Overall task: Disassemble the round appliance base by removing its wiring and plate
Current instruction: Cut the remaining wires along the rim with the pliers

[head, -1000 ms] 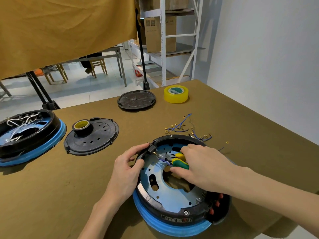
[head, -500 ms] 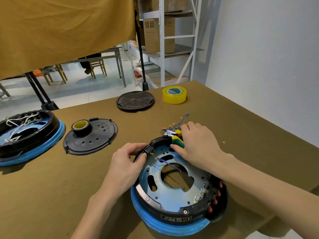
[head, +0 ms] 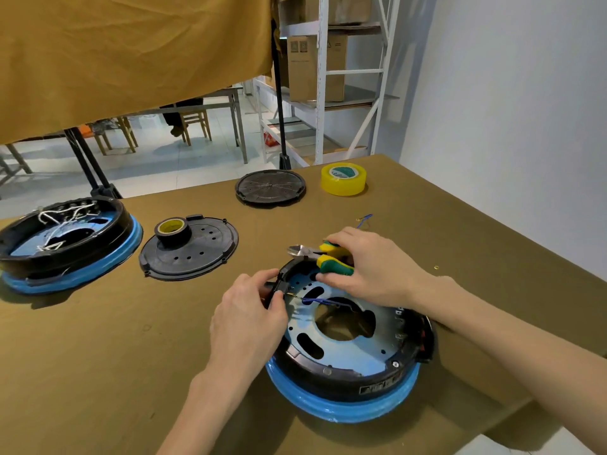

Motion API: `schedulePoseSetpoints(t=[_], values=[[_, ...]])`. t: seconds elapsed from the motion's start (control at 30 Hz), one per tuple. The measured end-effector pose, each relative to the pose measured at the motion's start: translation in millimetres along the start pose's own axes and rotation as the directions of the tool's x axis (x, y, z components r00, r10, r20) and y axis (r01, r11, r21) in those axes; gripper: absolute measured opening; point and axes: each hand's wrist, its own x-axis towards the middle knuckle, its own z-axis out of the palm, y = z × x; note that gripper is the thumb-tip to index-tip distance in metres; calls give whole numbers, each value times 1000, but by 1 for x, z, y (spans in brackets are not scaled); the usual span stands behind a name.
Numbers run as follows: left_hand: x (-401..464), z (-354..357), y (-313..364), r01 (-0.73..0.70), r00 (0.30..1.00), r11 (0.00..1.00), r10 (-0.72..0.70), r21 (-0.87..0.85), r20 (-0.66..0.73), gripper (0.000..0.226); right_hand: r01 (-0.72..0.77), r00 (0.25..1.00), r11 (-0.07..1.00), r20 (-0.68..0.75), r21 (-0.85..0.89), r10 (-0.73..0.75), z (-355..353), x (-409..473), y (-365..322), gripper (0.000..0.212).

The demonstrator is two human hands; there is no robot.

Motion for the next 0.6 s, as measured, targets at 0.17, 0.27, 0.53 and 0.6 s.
schedulePoseSetpoints(t=[0.17,0.27,0.53,0.6], values=[[2,2,-13,-37,997,986,48,-165,63,43,-1,986,1000,165,-19,4,-11,-38,-7,68],[2,9,-21,-58,992,956,87,-288,87,41,23,982,996,189,-88,-6,-7,-48,-13,67],[-3,27,-28,6,993,852,57,-523,104,43,63,986,977,165,-205,-29,-10,-50,-24,68],[-5,27,-29,4,994,853,51,-522,92,42,66,987,970,159,-235,-28,-11,-49,-26,69]])
